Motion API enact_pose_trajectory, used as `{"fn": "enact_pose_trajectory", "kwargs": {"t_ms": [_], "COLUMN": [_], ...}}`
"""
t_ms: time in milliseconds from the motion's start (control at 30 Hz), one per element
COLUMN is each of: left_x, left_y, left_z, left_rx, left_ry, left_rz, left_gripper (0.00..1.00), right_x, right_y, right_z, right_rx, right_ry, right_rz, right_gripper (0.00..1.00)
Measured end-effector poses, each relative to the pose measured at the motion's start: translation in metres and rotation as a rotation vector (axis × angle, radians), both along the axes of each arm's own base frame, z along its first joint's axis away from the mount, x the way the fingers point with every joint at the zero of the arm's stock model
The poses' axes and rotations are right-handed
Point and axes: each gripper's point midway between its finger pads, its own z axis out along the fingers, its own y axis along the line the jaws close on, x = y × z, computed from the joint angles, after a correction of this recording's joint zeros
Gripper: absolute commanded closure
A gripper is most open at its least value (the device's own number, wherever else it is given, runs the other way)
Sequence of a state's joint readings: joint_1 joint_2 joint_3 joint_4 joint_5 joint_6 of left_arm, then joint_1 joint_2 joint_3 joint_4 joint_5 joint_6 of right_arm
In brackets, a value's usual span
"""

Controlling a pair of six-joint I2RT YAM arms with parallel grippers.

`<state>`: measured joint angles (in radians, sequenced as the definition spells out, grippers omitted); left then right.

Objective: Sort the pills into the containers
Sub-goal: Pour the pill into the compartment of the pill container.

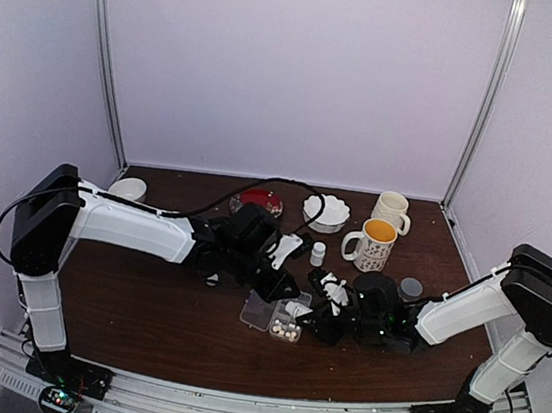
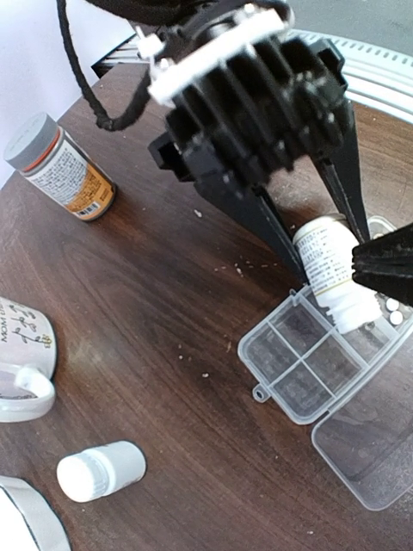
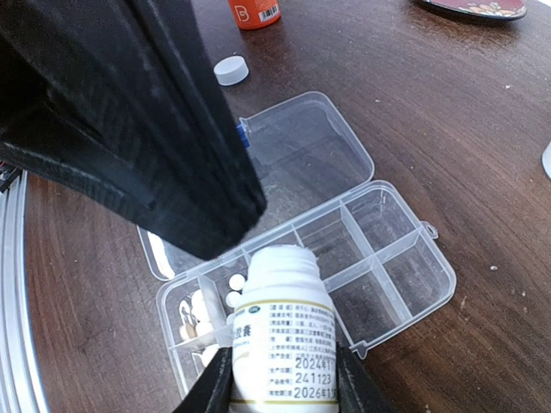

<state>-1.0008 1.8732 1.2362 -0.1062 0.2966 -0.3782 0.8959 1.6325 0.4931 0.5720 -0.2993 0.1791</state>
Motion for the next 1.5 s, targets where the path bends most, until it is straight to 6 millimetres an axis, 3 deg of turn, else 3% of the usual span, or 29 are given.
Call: {"fn": "enact_pose_trajectory", "kwargs": {"t_ms": [333, 500, 767, 900, 1233, 1500], "left_x": [0.000, -0.001, -0.003, -0.002, 0.003, 0.001], "left_y": [-0.001, 0.001, 0.004, 0.005, -0.003, 0.000], "left_z": [-0.010, -0.041, -0.042, -0.033, 0.028, 0.023], "left_rx": [0.007, 0.070, 0.095, 0.086, -0.047, -0.043], "left_ry": [0.015, 0.056, 0.054, 0.045, -0.039, -0.036], "left_rz": [0.004, 0.003, -0.004, -0.001, -0.001, -0.001], "left_gripper": [1.00, 1.00, 1.00, 1.00, 1.00, 1.00], "right_x": [0.000, -0.001, 0.000, 0.000, -0.001, -0.002], "right_y": [0.000, -0.002, -0.001, -0.001, 0.000, -0.001], "right_z": [0.000, -0.003, -0.002, -0.002, -0.001, 0.002], "right_rx": [0.000, -0.009, -0.007, -0.006, -0.003, 0.007], "right_ry": [0.000, 0.007, 0.006, 0.005, 0.007, -0.001], "right_rz": [0.000, 0.000, -0.001, -0.001, 0.005, 0.005], "right_gripper": [1.00, 1.00, 1.00, 1.00, 1.00, 1.00]}}
